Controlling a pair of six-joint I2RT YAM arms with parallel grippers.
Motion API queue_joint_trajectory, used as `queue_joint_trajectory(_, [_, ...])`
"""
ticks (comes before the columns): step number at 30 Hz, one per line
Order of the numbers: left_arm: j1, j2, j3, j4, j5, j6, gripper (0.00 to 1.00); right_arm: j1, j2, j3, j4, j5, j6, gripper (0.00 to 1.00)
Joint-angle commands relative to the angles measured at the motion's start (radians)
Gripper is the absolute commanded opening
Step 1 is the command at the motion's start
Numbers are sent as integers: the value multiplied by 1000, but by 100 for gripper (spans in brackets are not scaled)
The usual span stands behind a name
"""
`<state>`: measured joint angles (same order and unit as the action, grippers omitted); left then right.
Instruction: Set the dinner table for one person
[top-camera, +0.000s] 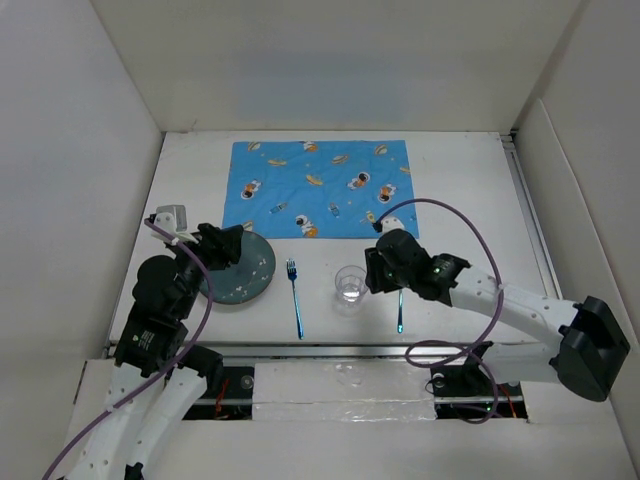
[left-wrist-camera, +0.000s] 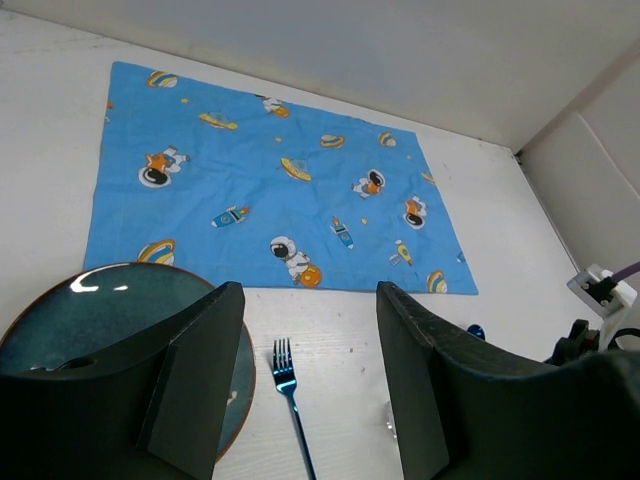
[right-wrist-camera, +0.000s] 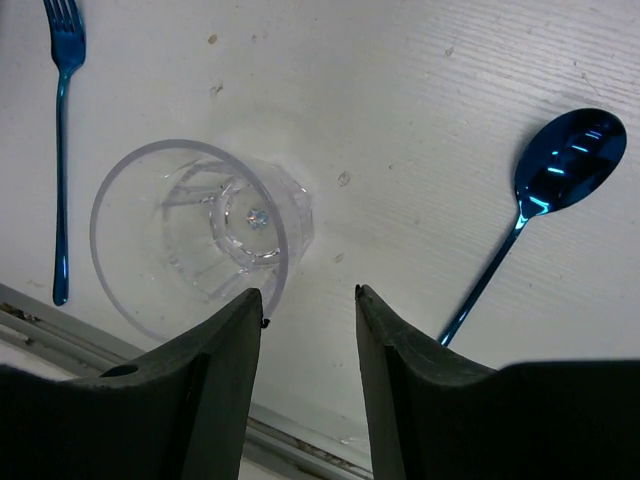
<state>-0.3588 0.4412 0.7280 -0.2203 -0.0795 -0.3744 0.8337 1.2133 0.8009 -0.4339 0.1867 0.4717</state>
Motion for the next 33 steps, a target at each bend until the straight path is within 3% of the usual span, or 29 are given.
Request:
queue_joint_trajectory(1, [-5, 2, -4, 49, 11, 12, 53, 18, 34, 50, 66, 16, -11, 47])
queue_joint_trajectory(6, [-5, 8, -6, 52, 15, 14, 53, 18, 100, 66, 90, 43, -4, 39])
queue_joint_trajectory(7, [-5, 8, -4, 50, 15, 14, 53, 18, 110, 64, 102, 46, -1, 34])
queue_joint_trajectory(8, [-5, 8, -4, 49, 20, 14, 53, 18, 133, 67, 110, 51, -4, 19])
queue_joint_trajectory(10, [-5, -1, -6, 53, 24, 14, 53, 27, 150, 96, 95, 89, 14, 2])
queue_joint_trajectory(11, [-5, 4, -6, 53, 20, 14, 53, 27, 150, 107, 89, 102, 21, 0])
queue_joint_trajectory(15, [-5, 4, -6, 53, 32, 14, 53, -25, 115, 193, 107, 108, -7, 0])
queue_joint_trajectory(18, [-5, 8, -6, 55, 27, 15, 54, -163, 156, 357, 105, 83, -86, 0])
queue_joint_trajectory(23, [-5, 1, -10, 56, 32, 22, 59, -389, 443, 653, 87, 37, -191, 0])
queue_joint_trajectory(24, [-5, 5, -9, 55, 29, 23, 60, -439, 495, 787, 42, 4, -203, 0])
queue_joint_trajectory(29, [-5, -1, -7, 53, 20, 23, 60, -547, 835, 1154, -52, -16, -239, 0])
queue_joint_trajectory(30, [-5, 8, -7, 50, 20, 25, 60, -583, 929, 1355, -127, -36, -239, 0])
queue_joint_trajectory(33, [-5, 11, -7, 52, 23, 28, 60, -604, 1052, 1483, -190, -56, -231, 0])
